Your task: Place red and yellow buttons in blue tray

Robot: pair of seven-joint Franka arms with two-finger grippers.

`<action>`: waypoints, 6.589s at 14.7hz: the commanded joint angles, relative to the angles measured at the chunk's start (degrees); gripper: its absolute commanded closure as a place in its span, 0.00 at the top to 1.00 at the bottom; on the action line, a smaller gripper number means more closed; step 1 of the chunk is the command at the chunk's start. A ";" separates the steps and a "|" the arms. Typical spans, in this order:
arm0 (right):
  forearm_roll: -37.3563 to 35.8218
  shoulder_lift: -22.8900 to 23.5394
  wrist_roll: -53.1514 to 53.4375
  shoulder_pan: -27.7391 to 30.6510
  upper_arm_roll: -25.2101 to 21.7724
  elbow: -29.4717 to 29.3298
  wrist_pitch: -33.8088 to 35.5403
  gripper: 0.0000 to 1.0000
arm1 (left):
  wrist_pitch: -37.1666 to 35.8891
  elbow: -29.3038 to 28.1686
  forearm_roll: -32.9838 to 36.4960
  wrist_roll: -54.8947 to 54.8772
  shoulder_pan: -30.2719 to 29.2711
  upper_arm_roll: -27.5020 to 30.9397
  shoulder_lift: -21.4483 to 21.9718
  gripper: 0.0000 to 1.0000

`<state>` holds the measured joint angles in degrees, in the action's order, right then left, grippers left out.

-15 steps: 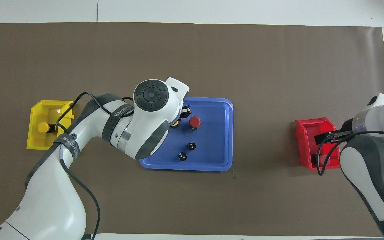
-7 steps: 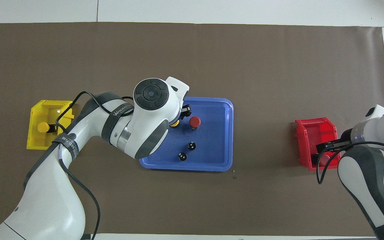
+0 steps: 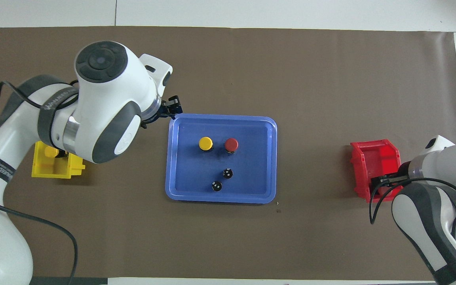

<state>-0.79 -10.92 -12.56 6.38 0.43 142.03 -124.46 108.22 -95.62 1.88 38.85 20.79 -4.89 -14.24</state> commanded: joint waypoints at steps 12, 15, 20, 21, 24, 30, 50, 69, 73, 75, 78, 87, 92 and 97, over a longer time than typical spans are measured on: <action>0.87 -2.79 -2.64 0.65 0.45 3.08 -0.61 0.69 | -19.97 2.02 -2.58 -39.97 -21.76 0.32 15.37 1.00; 0.87 -2.88 -2.64 0.65 0.45 3.16 -0.52 0.68 | -22.96 2.11 -2.67 -43.77 -21.67 1.99 17.31 1.00; 0.87 -3.23 -2.73 0.65 0.45 3.60 -0.43 0.63 | -19.91 0.79 -3.55 -47.82 -23.52 3.39 19.52 1.00; 0.79 -3.32 -2.82 0.74 0.45 3.86 -0.52 0.61 | -18.85 -0.60 -3.64 -47.99 -23.87 3.39 19.95 1.00; 0.79 -3.41 -3.00 0.83 0.45 4.04 -0.43 0.55 | -9.22 -12.61 -3.81 -50.10 -25.44 3.48 23.20 1.00; 0.79 -3.41 -3.00 1.00 0.45 3.96 -0.26 0.28 | 9.46 -26.37 -4.08 -50.71 -26.59 3.48 21.19 1.00; 8.70 21.54 41.90 -30.53 1.07 -45.10 16.74 0.25 | 18.43 -32.52 -3.99 -45.80 -25.45 3.39 15.21 0.68; 7.73 26.12 38.22 -31.16 1.07 -34.90 1.07 0.27 | 21.68 -33.31 -3.99 -42.54 -26.42 3.39 13.28 0.65; 7.73 27.35 38.40 -31.43 1.07 -34.37 -0.43 0.40 | 18.62 -31.57 -3.99 -42.54 -26.51 3.39 13.02 0.41; 7.73 27.35 38.57 -31.34 1.07 -34.63 -0.08 0.78 | 15.36 -29.19 -3.99 -42.89 -26.51 3.48 12.93 0.26; 6.86 26.65 38.58 -30.56 0.54 -36.64 1.41 1.00 | 8.80 -24.20 -3.99 -42.72 -26.25 3.48 13.01 0.14; 1.40 22.26 34.01 -15.44 0.37 -56.95 27.24 1.00 | 1.63 -11.16 -3.99 -15.94 -3.24 2.78 9.33 0.13; 1.49 15.06 23.31 -7.19 0.28 -57.57 37.78 1.00 | 8.82 -15.29 -4.60 -6.36 6.87 2.69 7.48 0.12; 1.23 12.33 12.65 -1.80 -1.55 -56.34 41.49 1.00 | 13.59 -16.79 -4.86 -3.35 10.14 2.60 4.49 0.12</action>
<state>0.78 1.48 1.73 4.60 -0.41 84.17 -83.00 120.25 -111.74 -1.83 34.93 29.78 -3.26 -9.65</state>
